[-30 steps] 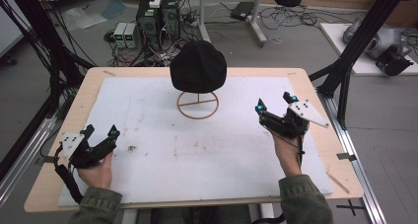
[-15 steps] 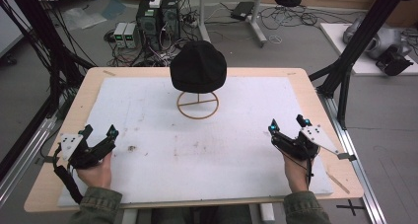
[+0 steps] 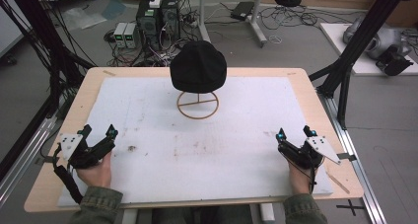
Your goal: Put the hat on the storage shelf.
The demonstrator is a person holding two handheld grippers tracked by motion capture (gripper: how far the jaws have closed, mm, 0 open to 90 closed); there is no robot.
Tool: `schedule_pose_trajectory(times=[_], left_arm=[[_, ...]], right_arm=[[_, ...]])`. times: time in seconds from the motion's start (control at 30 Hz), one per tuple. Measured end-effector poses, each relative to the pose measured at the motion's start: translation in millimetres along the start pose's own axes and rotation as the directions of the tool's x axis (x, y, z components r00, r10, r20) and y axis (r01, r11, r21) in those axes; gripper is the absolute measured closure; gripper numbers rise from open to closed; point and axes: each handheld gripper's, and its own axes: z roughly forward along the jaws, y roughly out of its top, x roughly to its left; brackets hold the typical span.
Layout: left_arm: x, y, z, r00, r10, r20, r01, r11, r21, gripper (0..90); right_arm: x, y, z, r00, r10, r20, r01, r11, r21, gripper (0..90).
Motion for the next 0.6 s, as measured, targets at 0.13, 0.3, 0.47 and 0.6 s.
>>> schedule_pose_trajectory(times=[0.13,0.3,0.47,0.6], left_arm=[[-0.2,-0.4,0.7,1.0,0.004,0.001,-0.004,1.0,0.003,18.9],[-0.2,-0.2,0.5,1.0,0.001,0.003,-0.001,1.0,0.006,19.0],[-1.0,-0.3,0.4,1.0,0.003,0.008,-0.003,1.0,0.008,19.0],[-1.1,-0.6,0.9,0.9999,0.008,0.008,-0.008,0.9999,0.014,19.0]], right_arm=[[-2.6,-1.4,-2.0,1.0,0.002,0.005,-0.002,1.0,0.0,11.6],[-3.9,-0.7,-6.6,0.9996,0.026,0.009,-0.026,0.999,-0.021,11.6],[-5.5,-4.5,-5.7,0.9994,0.033,0.0,-0.033,0.999,-0.01,11.6],[-4.5,-6.8,-2.8,0.9997,0.023,-0.007,-0.023,1.0,0.0,11.6]])
